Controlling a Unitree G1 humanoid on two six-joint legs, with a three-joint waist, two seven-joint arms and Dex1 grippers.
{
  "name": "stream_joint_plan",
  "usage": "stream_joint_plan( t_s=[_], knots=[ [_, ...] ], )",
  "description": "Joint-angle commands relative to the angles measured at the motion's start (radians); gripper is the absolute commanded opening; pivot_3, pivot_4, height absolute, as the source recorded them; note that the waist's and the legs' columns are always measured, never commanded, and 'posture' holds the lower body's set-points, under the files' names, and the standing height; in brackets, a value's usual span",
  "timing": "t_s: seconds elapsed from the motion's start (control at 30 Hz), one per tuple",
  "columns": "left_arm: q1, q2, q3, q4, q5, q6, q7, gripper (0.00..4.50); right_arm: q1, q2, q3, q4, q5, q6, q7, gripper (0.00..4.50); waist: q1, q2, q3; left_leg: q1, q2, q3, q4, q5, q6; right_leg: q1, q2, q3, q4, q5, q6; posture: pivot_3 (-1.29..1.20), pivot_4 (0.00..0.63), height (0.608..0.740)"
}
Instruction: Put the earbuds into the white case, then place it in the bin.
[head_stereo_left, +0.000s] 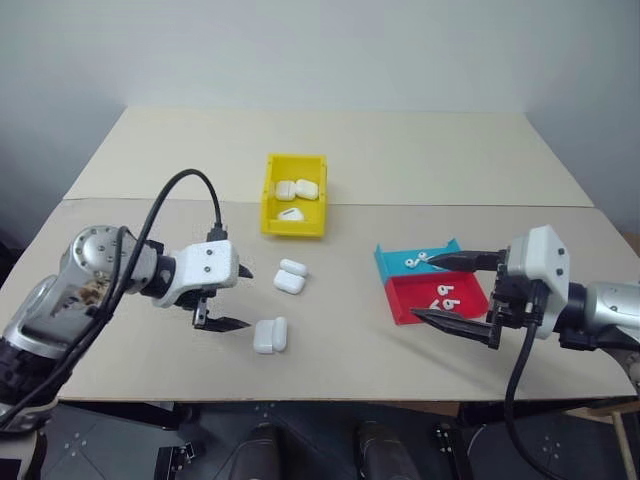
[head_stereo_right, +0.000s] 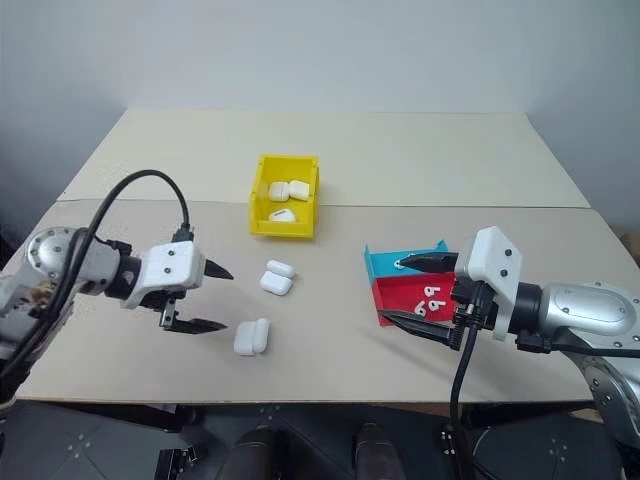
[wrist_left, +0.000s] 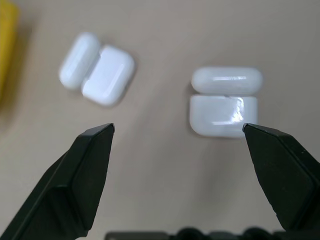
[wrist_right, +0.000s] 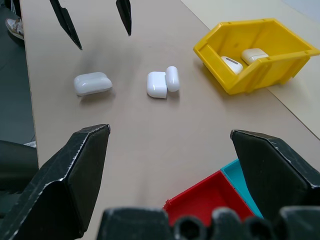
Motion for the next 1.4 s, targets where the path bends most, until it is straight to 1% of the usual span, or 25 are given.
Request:
stream_joint_plan(
  t_s=[0.03,0.13,0.27,0.37,0.5,0.63,0.77,1.2,1.4],
  knots=[
    [-0.087,0.039,-0.042,-0.046,-0.022,0.072,-0.083,4.48,-0.01,0.002,-0.025,-0.022,0.029,0.007,-0.008,4.5,0.0,0.0,0.0,0.0,0.0,0.0,0.0,0.0,0.0,0.0,0.0,0.0,0.0,0.0,0.0,0.0,0.15,0.74],
    [-0.143,0.057,-0.113,-0.081,-0.007,0.166,-0.11,4.48,-0.013,0.0,-0.025,-0.021,0.036,0.008,-0.012,4.5,-0.001,0.0,0.0,0.0,0.0,0.0,0.0,0.0,0.0,0.0,0.0,0.0,0.0,0.0,0.0,0.0,0.15,0.74],
    [-0.144,0.071,-0.16,-0.135,0.003,0.183,-0.12,4.48,-0.017,0.0,-0.019,-0.019,0.039,0.007,-0.017,4.5,-0.003,0.0,0.0,0.0,0.0,0.0,0.0,0.0,0.0,0.0,0.0,0.0,0.0,0.0,0.0,0.0,0.15,0.74],
    [-0.13,0.068,-0.181,-0.161,0.013,0.163,-0.116,4.48,-0.017,0.0,-0.018,-0.021,0.04,0.007,-0.02,4.5,-0.004,0.0,0.0,0.0,0.0,0.0,0.0,0.0,0.0,0.0,0.0,0.0,0.0,0.0,0.0,0.0,0.15,0.74],
    [-0.134,0.026,-0.231,-0.18,0.053,0.182,-0.067,4.48,-0.017,0.0,-0.015,-0.023,0.039,0.007,-0.026,4.5,-0.003,0.0,0.0,0.0,0.0,0.0,0.0,0.0,0.0,0.0,0.0,0.0,0.0,0.0,0.0,0.0,0.15,0.74],
    [-0.123,0.021,-0.29,-0.185,0.13,0.131,-0.04,4.48,-0.019,-0.003,-0.016,-0.023,0.039,0.005,-0.026,4.5,-0.002,0.0,0.0,0.0,0.0,-0.001,0.0,0.0,0.0,0.0,0.0,0.0,0.0,0.0,0.0,0.0,0.15,0.74],
    [-0.129,-0.004,-0.335,-0.177,0.169,0.143,-0.028,4.48,-0.02,-0.002,-0.015,-0.026,0.036,0.004,-0.029,4.5,-0.001,0.0,0.0,0.0,0.0,0.0,0.0,0.0,0.0,0.0,0.0,0.0,0.0,0.0,0.0,0.0,0.15,0.74],
    [-0.115,-0.102,-0.386,-0.131,0.258,0.152,0.041,4.48,0.001,0.0,-0.028,-0.05,0.038,0.003,-0.042,4.5,-0.001,0.0,0.0,0.0,0.0,-0.001,0.0,0.0,0.0,0.0,0.0,0.0,0.0,0.0,0.0,0.0,0.15,0.74],
    [-0.092,-0.102,-0.389,-0.133,0.268,0.116,0.033,4.48,0.008,0.0,-0.03,-0.054,0.04,0.002,-0.046,4.5,-0.001,0.0,0.0,0.0,0.0,-0.001,0.001,0.0,0.0,0.0,0.0,0.0,0.0,0.0,0.0,0.0,0.15,0.74]
  ],
)
